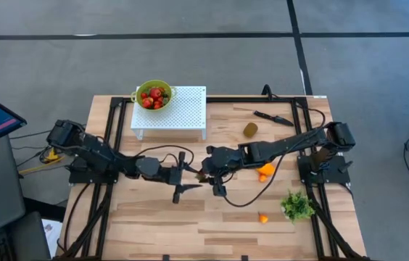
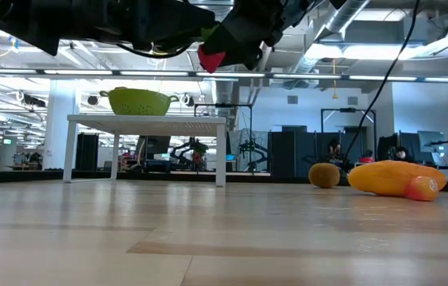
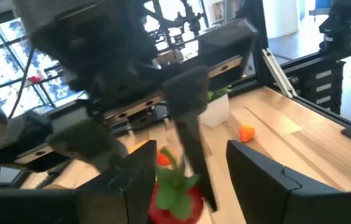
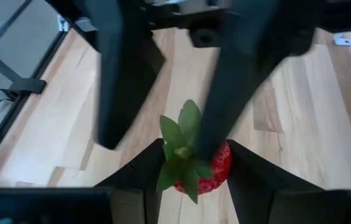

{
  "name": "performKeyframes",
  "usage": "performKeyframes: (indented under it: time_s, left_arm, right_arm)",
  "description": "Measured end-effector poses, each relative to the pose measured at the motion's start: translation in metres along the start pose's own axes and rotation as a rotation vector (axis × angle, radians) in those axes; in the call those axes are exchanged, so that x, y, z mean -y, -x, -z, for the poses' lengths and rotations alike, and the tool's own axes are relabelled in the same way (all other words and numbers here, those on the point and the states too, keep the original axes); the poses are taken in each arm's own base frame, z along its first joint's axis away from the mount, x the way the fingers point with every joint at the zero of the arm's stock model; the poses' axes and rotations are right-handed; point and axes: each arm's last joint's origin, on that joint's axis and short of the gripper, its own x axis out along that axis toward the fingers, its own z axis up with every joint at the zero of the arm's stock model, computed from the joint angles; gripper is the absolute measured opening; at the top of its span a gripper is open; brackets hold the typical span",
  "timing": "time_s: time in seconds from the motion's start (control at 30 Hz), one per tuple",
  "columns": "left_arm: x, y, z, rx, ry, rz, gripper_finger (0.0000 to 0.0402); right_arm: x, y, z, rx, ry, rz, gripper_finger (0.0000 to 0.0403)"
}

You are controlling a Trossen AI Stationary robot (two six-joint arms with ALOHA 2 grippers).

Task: Pick & Place Fruit
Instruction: Put the strawberry into the green strainer bowl on the shelf

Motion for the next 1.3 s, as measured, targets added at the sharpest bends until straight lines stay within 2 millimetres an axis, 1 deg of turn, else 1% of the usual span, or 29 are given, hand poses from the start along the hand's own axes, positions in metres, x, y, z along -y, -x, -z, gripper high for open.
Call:
performKeyframes:
  time_s: [0.3, 0.4, 0.53, 0.83, 0.87, 1.1, 1.2, 1.3]
  left_arm:
    - [-0.0102, -0.0018, 0.0036, -0.011, 0.061, -0.030, 0.0185]
    - [-0.0098, -0.0018, 0.0034, -0.002, 0.064, -0.001, 0.0172]
    - [-0.0090, -0.0018, 0.0030, 0.009, 0.064, 0.034, 0.0132]
    - [-0.0088, -0.0018, 0.0026, 0.014, 0.064, 0.035, 0.0015]
    - [-0.0092, -0.0017, 0.0021, 0.019, 0.066, 0.033, 0.0009]
    - [-0.0094, -0.0018, 0.0021, 0.017, 0.066, 0.028, 0.0004]
    - [-0.0094, -0.0018, 0.0021, 0.017, 0.066, 0.028, 0.0004]
    - [-0.0093, -0.0018, 0.0021, 0.017, 0.068, 0.031, 0.0004]
  right_arm:
    - [0.0000, 0.0003, -0.0008, 0.007, 0.000, -0.013, 0.0137]
    - [-0.0002, 0.0004, -0.0010, 0.009, 0.000, -0.014, 0.0137]
    - [-0.0006, 0.0004, -0.0011, 0.010, 0.000, -0.018, 0.0137]
    - [-0.0002, 0.0004, -0.0006, 0.004, -0.001, -0.017, 0.0137]
    - [-0.0005, 0.0004, -0.0009, 0.008, 0.000, -0.017, 0.0137]
    - [-0.0005, 0.0004, -0.0008, 0.007, -0.001, -0.017, 0.0140]
    - [-0.0005, 0.0004, -0.0008, 0.007, -0.006, -0.018, 0.0151]
    - [-0.0005, 0.0004, -0.0008, 0.006, -0.044, -0.017, 0.0171]
